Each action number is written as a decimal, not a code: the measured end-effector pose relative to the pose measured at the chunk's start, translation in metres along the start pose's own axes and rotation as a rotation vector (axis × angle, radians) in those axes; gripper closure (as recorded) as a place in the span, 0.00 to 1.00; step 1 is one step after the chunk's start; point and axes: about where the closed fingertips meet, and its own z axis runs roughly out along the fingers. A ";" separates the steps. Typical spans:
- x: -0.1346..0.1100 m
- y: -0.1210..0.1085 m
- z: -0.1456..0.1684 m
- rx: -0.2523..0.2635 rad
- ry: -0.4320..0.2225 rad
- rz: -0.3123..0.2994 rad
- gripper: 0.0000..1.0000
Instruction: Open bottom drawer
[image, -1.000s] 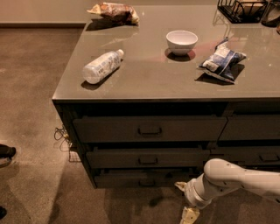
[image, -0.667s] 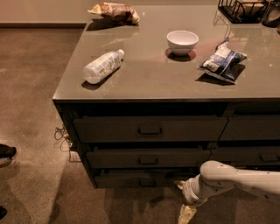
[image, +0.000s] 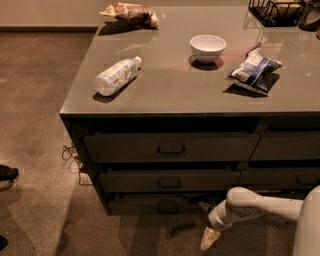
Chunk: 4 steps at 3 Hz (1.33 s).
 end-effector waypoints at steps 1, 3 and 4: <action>0.007 -0.005 0.009 0.003 0.004 0.000 0.00; 0.039 -0.044 0.046 0.094 0.066 -0.058 0.00; 0.042 -0.062 0.064 0.123 0.081 -0.097 0.00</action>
Offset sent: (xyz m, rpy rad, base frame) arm 0.0550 -0.0359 -0.0698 -0.1045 -0.1231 -0.0225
